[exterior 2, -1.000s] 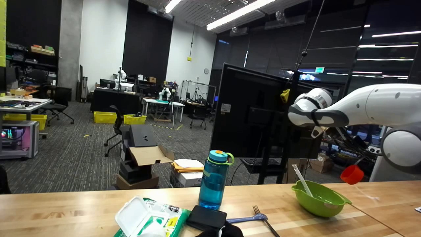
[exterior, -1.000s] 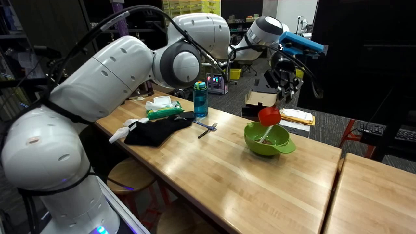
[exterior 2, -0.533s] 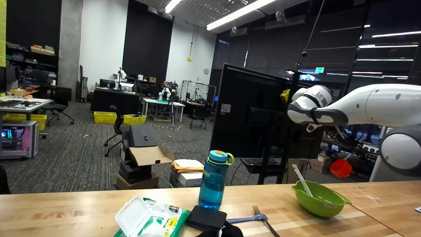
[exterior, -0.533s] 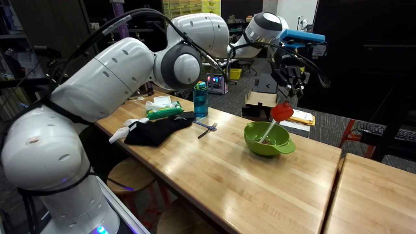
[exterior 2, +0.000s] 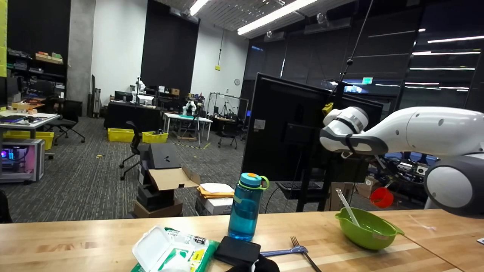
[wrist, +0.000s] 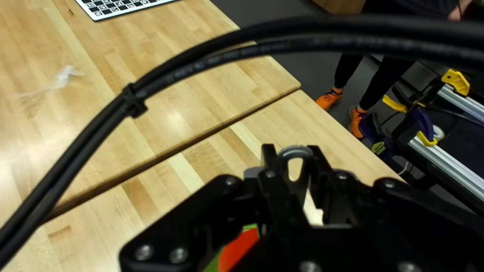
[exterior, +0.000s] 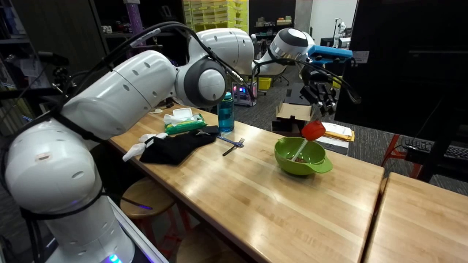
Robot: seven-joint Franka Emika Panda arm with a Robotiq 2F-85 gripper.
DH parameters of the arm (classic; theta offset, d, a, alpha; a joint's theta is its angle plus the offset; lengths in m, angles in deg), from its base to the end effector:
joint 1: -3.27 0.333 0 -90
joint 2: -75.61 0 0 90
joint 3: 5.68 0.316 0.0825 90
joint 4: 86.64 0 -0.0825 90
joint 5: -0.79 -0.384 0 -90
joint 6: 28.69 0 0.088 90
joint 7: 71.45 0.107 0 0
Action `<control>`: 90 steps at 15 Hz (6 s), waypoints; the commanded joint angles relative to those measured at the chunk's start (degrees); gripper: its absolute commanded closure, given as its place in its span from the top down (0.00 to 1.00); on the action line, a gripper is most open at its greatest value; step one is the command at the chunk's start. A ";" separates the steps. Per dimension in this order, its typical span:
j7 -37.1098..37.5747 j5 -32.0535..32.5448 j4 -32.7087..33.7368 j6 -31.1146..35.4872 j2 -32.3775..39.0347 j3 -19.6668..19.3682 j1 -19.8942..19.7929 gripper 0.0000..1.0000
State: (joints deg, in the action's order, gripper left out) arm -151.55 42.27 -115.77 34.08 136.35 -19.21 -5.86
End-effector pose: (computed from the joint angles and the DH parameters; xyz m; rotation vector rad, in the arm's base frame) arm 0.6810 -0.2689 0.4230 2.2944 1.0749 -1.3278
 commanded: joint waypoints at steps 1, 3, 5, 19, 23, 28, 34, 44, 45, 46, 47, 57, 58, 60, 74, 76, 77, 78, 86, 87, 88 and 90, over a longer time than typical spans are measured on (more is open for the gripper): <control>-0.76 3.77 2.22 0.53 2.18 -2.78 2.47 0.06; -0.59 5.45 2.29 0.98 2.52 -3.07 3.24 0.06; -0.22 6.17 2.64 1.70 2.59 -2.83 3.69 0.06; 9.32 -12.63 10.04 11.64 3.08 1.58 -0.21 0.06; 11.33 -16.45 6.38 17.80 0.34 1.42 -0.99 0.06; 11.77 -19.20 7.29 25.14 1.33 1.60 -2.29 0.06; 10.83 -21.50 8.24 30.49 2.21 2.25 -3.36 0.06; 8.86 -32.70 8.30 30.93 1.76 9.22 -6.60 0.06; 8.72 -33.72 8.30 30.58 1.73 9.88 -6.90 0.06; 8.50 -34.85 8.29 30.03 1.64 10.63 -7.16 0.06; 8.24 -35.80 8.22 29.57 1.61 11.25 -7.29 0.06; 7.40 -39.86 8.27 21.91 1.62 14.44 -6.54 0.06; 7.54 -40.16 8.15 21.37 1.53 14.72 -6.56 0.06; 7.76 -40.66 7.79 20.50 1.28 15.09 -6.56 0.06; 13.36 -44.01 8.35 19.42 1.81 16.03 -7.49 0.06; 15.61 -43.68 8.08 19.24 1.53 15.69 -7.61 0.06; 16.77 -43.46 7.91 19.05 1.34 15.46 -7.61 0.06; 17.91 -43.36 7.78 19.02 1.23 15.31 -7.68 0.06; 24.28 -42.52 7.78 20.58 1.50 14.35 -7.57 0.06; 24.88 -42.36 7.84 21.17 1.61 14.22 -7.49 0.06; 25.74 -42.25 7.93 21.92 1.72 14.14 -7.46 0.06; 28.24 -41.99 8.16 23.92 1.96 13.69 -7.39 0.06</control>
State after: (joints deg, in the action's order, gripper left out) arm -126.83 -0.54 -107.86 55.81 138.58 -4.43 -13.83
